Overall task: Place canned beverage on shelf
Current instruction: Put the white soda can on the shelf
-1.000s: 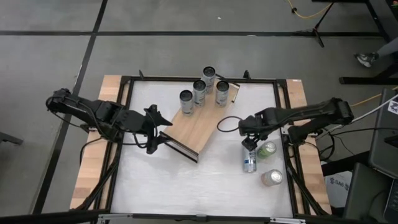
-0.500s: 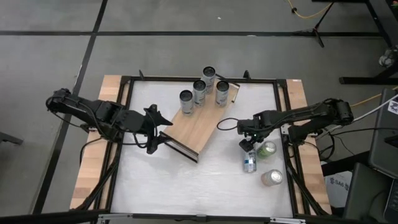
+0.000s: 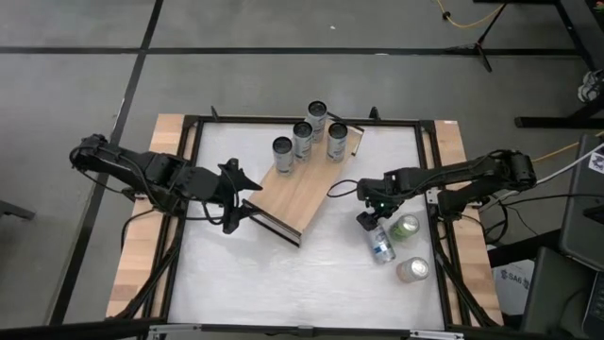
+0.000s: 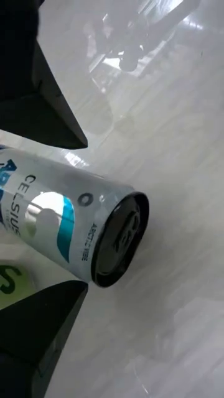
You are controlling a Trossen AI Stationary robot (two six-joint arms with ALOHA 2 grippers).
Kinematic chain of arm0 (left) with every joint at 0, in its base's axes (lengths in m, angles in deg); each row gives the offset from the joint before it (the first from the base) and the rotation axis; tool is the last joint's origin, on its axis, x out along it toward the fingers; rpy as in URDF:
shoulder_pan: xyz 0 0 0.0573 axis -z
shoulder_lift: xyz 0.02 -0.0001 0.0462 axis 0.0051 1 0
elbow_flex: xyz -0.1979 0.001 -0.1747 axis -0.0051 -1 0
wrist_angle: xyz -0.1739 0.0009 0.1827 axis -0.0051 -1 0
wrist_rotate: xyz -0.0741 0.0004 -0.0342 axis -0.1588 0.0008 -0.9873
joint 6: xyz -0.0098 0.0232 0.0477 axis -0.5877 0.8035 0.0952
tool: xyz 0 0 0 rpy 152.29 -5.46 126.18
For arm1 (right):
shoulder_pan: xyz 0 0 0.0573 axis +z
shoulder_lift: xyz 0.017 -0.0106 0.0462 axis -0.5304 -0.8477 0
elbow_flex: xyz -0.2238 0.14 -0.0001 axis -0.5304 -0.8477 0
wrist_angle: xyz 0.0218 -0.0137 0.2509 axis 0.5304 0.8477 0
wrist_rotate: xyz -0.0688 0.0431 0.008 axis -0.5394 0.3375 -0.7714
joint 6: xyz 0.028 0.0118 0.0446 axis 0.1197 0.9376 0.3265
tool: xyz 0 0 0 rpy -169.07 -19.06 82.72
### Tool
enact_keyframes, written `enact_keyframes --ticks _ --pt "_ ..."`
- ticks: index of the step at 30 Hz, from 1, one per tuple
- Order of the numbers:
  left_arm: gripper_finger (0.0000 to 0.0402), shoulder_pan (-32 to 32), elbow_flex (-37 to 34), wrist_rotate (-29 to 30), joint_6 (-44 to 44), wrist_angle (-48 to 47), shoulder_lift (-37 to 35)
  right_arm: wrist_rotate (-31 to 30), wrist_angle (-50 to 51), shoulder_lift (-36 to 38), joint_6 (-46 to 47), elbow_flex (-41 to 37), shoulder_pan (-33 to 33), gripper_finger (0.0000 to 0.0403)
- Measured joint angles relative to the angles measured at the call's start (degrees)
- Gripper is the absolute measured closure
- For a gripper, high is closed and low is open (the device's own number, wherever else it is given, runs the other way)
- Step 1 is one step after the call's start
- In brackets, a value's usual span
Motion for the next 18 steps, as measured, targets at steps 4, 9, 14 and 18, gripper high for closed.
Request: enact_keyframes --ticks 4,9,14,18 --pt "0.0102 0.02 0.0 0.0 0.0 0.0 0.0 0.0 -0.06 0.0 -0.2 0.0 0.0 0.0049" --pt "0.0102 0.0 0.0 0.0 0.14 0.0 0.0 -0.02 -0.06 -0.08 -0.24 0.0 0.0 0.0049" --pt "0.0102 0.01 0.0 0.0 0.15 0.0 0.0 -2.52 -0.09 -0.33 -0.25 0.0 0.07 0.0049" --pt "0.0102 0.0 0.0 0.0 0.15 0.0 0.0 -2.85 -0.07 -0.33 -0.19 0.0 0.05 0.0049"
